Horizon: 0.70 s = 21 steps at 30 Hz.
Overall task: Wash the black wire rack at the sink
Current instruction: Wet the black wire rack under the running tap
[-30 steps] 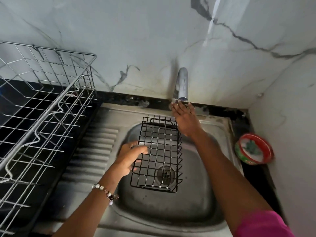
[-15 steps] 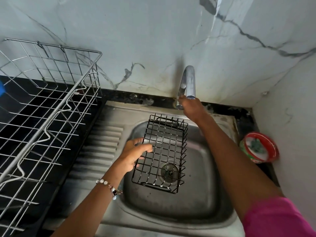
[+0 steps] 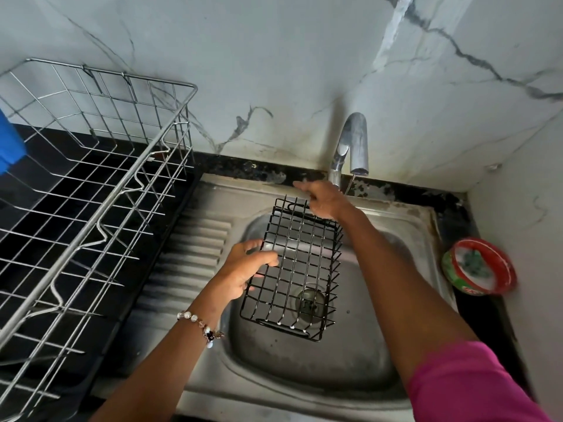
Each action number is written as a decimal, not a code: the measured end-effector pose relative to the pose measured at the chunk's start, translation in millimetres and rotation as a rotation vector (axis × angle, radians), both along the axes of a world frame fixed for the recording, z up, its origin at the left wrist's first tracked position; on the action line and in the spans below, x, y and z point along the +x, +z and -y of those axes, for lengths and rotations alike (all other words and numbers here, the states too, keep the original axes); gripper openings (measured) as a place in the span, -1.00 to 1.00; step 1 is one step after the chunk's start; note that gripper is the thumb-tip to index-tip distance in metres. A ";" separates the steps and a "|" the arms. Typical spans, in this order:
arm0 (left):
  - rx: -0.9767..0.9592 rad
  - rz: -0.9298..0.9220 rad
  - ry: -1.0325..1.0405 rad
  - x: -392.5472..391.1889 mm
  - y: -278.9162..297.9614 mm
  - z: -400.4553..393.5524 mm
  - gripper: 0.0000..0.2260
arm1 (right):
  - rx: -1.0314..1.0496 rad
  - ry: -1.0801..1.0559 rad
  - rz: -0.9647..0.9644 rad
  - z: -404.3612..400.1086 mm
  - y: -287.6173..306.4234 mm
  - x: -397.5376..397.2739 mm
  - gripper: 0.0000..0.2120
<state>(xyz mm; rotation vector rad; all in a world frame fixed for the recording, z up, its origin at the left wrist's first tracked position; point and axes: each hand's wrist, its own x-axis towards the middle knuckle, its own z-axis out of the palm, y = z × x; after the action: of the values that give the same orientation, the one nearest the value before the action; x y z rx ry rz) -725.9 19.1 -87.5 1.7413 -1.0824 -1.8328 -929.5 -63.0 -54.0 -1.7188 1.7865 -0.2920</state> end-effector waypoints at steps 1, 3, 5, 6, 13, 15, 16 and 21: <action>-0.007 0.015 -0.009 0.8 -0.8 0.6 -0.31 | 0.017 -0.020 0.072 -3.0 -1.9 -0.4 -0.56; -0.033 0.049 -0.037 2.4 -3.6 0.3 -0.34 | 0.038 -0.087 0.146 -12.0 -7.2 -3.1 -0.59; -0.045 0.050 -0.067 1.6 -6.6 -1.4 -0.32 | 0.056 -0.177 0.227 -21.0 -7.0 -10.7 -0.60; -0.048 0.051 -0.078 0.5 -7.6 -2.5 -0.30 | 0.053 -0.221 0.270 -25.6 -3.2 -14.7 -0.65; -0.044 0.075 -0.127 -20.6 -1.0 -8.1 -0.37 | 0.122 -0.551 0.684 -42.1 48.0 -44.9 -0.87; -0.078 0.088 -0.132 -27.8 1.7 -6.3 -0.32 | 0.203 -0.505 0.750 -48.0 64.9 -47.2 -0.86; -0.104 0.092 -0.136 -30.9 1.6 -4.1 -0.24 | 0.235 -0.468 0.764 -50.0 70.6 -47.6 -0.85; -0.205 0.138 -0.249 -43.7 5.8 7.0 -0.13 | 0.243 -0.455 0.786 -54.7 87.1 -46.9 -0.81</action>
<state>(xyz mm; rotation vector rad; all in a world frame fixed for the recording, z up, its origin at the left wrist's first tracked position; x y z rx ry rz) -769.6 12.1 -81.7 1.6945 -1.5449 -1.6855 -976.4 -8.3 33.2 -0.8242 1.4911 -0.7823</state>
